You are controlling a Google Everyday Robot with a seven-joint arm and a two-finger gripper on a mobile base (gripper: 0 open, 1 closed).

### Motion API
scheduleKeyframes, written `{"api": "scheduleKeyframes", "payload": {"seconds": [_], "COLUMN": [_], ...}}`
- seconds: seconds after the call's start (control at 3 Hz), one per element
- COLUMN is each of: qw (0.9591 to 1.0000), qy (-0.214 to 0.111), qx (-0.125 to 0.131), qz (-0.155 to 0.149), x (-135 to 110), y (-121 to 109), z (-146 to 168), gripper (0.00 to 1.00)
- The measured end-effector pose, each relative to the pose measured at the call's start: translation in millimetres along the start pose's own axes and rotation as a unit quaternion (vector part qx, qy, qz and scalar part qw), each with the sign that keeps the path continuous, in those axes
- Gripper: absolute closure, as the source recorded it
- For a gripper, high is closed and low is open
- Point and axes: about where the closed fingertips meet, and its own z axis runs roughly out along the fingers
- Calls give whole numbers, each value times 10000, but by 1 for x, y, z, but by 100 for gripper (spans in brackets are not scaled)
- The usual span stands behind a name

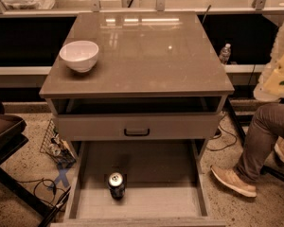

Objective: Pick pepsi can from middle drawer and place on counter

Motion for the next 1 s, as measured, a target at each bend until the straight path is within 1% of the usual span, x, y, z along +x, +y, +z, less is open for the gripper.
{"api": "scheduleKeyframes", "payload": {"seconds": [0.33,0.67,1.0], "qw": [10000,9995,9964], "qy": [0,-266,-557], "qx": [1,66,444], "qz": [0,139,467], "x": [0,1,41], "y": [0,11,39], "z": [0,6,3], "gripper": [0,0,0]}}
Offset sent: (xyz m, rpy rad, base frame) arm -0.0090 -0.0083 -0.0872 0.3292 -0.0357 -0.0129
